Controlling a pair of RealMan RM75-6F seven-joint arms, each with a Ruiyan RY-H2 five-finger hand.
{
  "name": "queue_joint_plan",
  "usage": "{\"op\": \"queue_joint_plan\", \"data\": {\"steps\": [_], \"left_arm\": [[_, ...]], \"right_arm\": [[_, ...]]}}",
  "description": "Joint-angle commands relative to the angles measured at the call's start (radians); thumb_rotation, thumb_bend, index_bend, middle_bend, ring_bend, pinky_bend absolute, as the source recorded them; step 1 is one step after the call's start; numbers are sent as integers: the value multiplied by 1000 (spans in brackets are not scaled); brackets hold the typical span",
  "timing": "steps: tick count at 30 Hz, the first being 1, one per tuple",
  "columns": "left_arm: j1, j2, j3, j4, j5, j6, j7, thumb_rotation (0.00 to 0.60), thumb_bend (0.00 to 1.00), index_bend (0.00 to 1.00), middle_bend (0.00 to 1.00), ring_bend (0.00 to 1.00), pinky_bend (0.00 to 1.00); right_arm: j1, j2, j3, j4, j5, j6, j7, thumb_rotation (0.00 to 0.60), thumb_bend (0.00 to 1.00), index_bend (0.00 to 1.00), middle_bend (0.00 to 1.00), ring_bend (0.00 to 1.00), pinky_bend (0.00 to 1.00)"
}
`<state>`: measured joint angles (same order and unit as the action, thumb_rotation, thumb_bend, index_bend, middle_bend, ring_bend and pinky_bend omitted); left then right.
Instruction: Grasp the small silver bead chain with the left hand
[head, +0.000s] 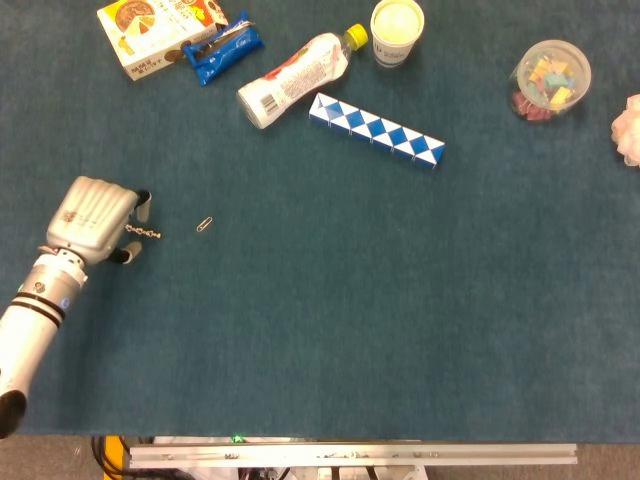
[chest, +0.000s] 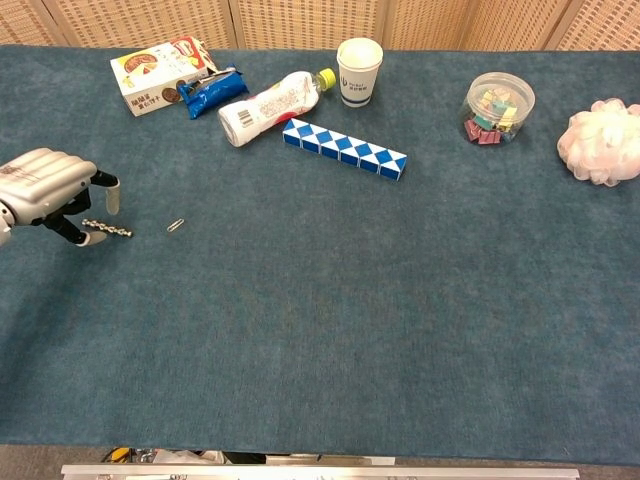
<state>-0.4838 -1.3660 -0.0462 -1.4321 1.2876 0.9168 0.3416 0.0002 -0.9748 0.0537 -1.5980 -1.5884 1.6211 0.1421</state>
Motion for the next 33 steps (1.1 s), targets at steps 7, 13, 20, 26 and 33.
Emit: {"op": "queue_joint_plan", "data": {"steps": [7,13,20,26,33], "left_arm": [[-14,-39,1,6,-90,-18,75,600,214,492,1000,1000,1000],[-26,-52,-1,10,-144,-22,116,600,214,495,1000,1000,1000],[-38,-61,-6,5,-194,-15,146,600,239,493,1000,1000,1000],[-51,-68,-4,-4,-224,-11,174,600,268,493,1000,1000,1000],[-65,-76,-2,-17,-264,-4,210,600,306,496,1000,1000,1000]], "right_arm": [[-7,3,-1,7,2,7,13,600,330,518,540,445,490],[-9,3,-1,15,4,8,22,600,330,518,540,445,490],[-9,2,1,23,6,6,33,600,330,518,540,445,490],[-9,-2,1,35,10,2,45,600,329,518,540,445,490],[-11,-3,3,52,15,3,64,600,330,518,540,445,490]]}}
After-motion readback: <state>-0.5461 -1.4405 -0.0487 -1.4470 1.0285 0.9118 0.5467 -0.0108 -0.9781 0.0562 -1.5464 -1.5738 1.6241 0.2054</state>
